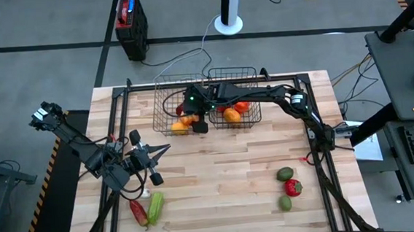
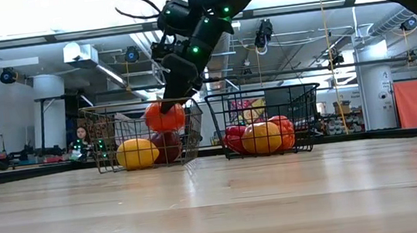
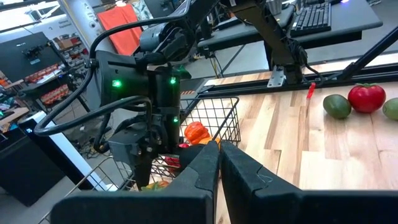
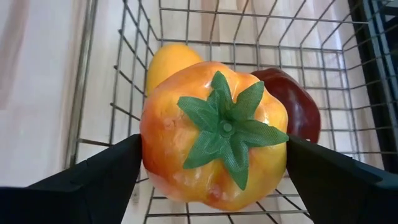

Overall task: Sort produce into baskets
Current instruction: Put the orange tomato into the silver wire basket

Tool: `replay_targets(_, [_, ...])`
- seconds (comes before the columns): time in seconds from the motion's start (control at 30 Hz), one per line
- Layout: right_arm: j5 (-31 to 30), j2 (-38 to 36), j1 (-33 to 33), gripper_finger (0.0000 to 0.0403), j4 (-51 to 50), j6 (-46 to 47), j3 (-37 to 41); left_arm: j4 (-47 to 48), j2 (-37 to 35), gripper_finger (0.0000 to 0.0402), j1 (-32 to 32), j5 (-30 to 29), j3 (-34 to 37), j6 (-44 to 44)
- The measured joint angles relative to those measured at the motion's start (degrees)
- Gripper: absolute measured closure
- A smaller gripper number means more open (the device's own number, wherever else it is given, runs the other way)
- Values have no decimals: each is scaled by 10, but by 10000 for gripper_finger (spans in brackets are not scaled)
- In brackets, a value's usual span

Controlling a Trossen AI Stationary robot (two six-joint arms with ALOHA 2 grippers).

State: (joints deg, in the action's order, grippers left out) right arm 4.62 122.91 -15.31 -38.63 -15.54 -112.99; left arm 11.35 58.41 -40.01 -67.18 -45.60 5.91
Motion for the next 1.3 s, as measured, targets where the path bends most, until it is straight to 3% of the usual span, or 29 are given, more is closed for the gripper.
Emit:
replay_targets(0.23, [2, 0, 0, 34, 1, 1, 0, 0, 0, 402, 0, 0, 0, 0])
replay_targets(0.37, [-75, 0, 2, 34, 16, 10, 0, 0, 0, 402, 0, 0, 0, 0])
replay_targets(1.07, [-31, 0, 0, 34, 14, 36, 0, 0, 0, 402, 0, 0, 0, 0])
replay_targets(1.3, [-87, 0, 0, 34, 26, 43, 1, 0, 0, 402, 0, 0, 0, 0])
